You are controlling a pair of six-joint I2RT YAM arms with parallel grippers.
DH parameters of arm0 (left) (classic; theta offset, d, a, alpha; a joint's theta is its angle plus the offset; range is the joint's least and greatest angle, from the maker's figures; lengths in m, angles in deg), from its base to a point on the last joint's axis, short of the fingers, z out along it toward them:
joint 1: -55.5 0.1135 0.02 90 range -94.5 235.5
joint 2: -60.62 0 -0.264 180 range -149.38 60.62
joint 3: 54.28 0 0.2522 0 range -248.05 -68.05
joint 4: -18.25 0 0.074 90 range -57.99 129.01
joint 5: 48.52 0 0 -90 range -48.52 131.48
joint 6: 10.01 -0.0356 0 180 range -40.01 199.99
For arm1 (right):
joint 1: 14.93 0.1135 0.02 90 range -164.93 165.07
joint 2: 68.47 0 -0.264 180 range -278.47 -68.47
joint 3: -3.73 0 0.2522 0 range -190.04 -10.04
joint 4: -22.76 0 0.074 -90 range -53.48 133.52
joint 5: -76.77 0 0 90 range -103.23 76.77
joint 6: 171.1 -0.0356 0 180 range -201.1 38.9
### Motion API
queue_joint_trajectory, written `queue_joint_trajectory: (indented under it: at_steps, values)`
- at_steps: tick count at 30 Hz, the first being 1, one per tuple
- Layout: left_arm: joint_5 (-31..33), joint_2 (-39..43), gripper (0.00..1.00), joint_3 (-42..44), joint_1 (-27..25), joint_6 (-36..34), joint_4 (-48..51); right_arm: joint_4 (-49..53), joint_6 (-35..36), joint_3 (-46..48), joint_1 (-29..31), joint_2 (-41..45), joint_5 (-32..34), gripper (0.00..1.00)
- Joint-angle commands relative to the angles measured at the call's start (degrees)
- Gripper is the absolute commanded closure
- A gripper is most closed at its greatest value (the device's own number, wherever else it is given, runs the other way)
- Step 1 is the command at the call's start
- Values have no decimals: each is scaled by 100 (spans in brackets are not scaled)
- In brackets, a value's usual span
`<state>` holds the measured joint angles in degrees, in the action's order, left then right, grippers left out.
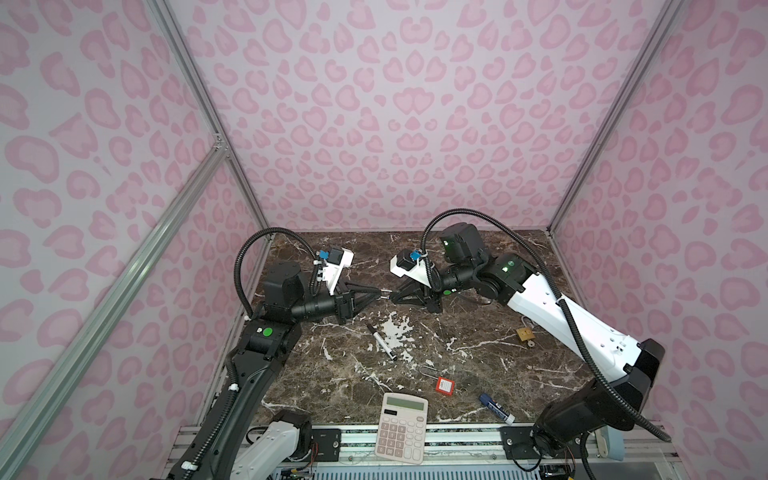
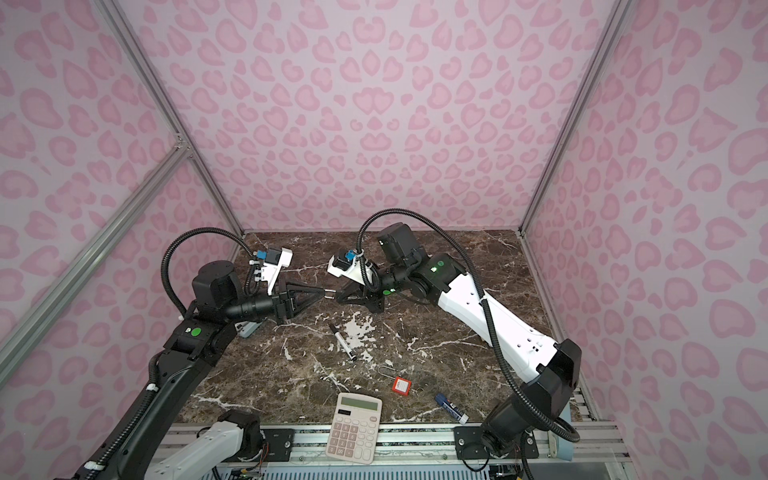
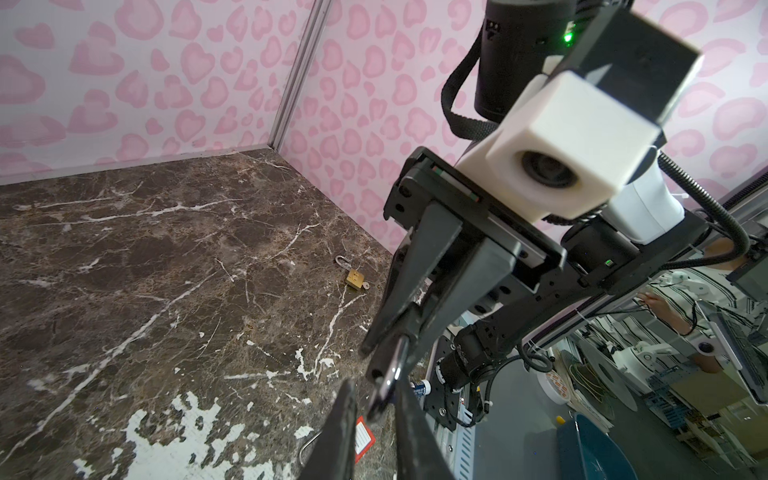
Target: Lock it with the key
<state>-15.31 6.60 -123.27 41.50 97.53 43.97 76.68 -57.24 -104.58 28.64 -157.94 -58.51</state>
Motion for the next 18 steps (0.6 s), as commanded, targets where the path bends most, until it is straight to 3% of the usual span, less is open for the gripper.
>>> queue_joint_trajectory:
  at_steps: [1, 8, 15, 18]
  values:
    - [-106, 24, 82, 29, -12, -40, -108, 145, 31, -98, 11, -66, -260, 100]
    - [-138, 54, 96, 47, -11, -134, -79, 286, -103, -256, 1, -166, -745, 100]
    - [-216, 63, 97, 38, -30, -168, -80, 170, -307, -337, -45, -245, -1118, 100]
    - [37, 186, 97, 30, -33, -398, -28, 306, -297, -462, -59, -279, -1134, 100]
